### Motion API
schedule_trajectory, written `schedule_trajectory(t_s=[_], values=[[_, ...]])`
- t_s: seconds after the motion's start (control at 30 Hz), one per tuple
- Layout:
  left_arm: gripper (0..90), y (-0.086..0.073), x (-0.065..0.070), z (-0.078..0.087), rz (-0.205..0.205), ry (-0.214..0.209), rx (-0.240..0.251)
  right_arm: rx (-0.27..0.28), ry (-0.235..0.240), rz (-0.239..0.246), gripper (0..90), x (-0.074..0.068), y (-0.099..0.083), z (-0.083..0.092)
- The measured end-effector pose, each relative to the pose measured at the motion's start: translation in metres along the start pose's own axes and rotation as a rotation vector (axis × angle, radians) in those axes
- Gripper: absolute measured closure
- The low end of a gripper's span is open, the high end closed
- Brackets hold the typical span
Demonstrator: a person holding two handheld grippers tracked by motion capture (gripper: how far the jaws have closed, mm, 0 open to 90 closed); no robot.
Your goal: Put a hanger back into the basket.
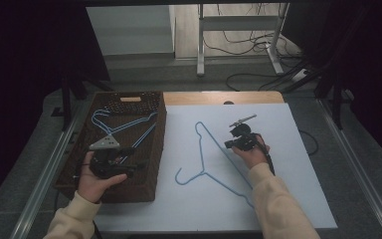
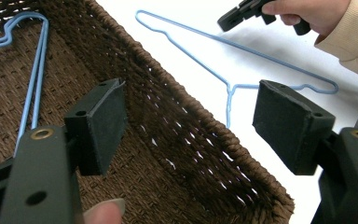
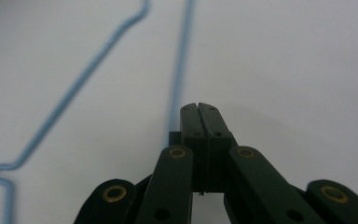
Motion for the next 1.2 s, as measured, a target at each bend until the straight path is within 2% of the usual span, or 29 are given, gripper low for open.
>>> schedule_trajectory(t_s=[0.13,0.23,0.3,0.47,0.6,0.8,0.93,1.07,1.2], values=[[25.4,0.000,0.001,0.001,-0.006,-0.002,0.002,-0.026,0.035,0.033,89.9,-0.015,0.003,-0.016],[25.5,0.000,0.000,0.002,-0.002,-0.001,0.005,-0.042,0.006,0.032,89.9,-0.014,0.003,-0.024],[25.4,0.000,-0.001,0.003,0.001,0.000,0.006,-0.025,0.003,0.010,89.9,-0.011,0.004,-0.024],[25.4,-0.001,-0.003,0.004,0.004,0.004,0.008,-0.004,-0.083,-0.021,89.9,0.008,0.004,-0.017],[25.4,-0.001,-0.001,0.005,-0.001,0.005,0.008,0.015,-0.134,-0.080,90.0,0.029,-0.001,-0.003],[25.4,0.000,-0.002,0.006,0.003,0.006,0.011,0.048,-0.180,-0.160,90.0,0.058,-0.012,0.019],[25.4,0.001,-0.001,0.006,0.004,0.003,0.012,0.052,-0.191,-0.185,90.0,0.067,-0.018,0.028],[25.4,0.001,0.001,0.006,-0.002,0.000,0.011,0.068,-0.163,-0.168,90.0,0.060,-0.019,0.036],[25.4,0.000,0.003,0.004,-0.002,-0.004,0.007,0.065,-0.108,-0.085,90.0,0.032,-0.024,0.049]])
Point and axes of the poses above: each handheld gripper's, and its own axes: z roughly backward along the jaws, y roughly out of its top, x roughly to its right, the point moved 8 cm from there along -z, roughly forward along the jaws, and after that the axes turned 14 degrees about y, right-handed, at the moved point
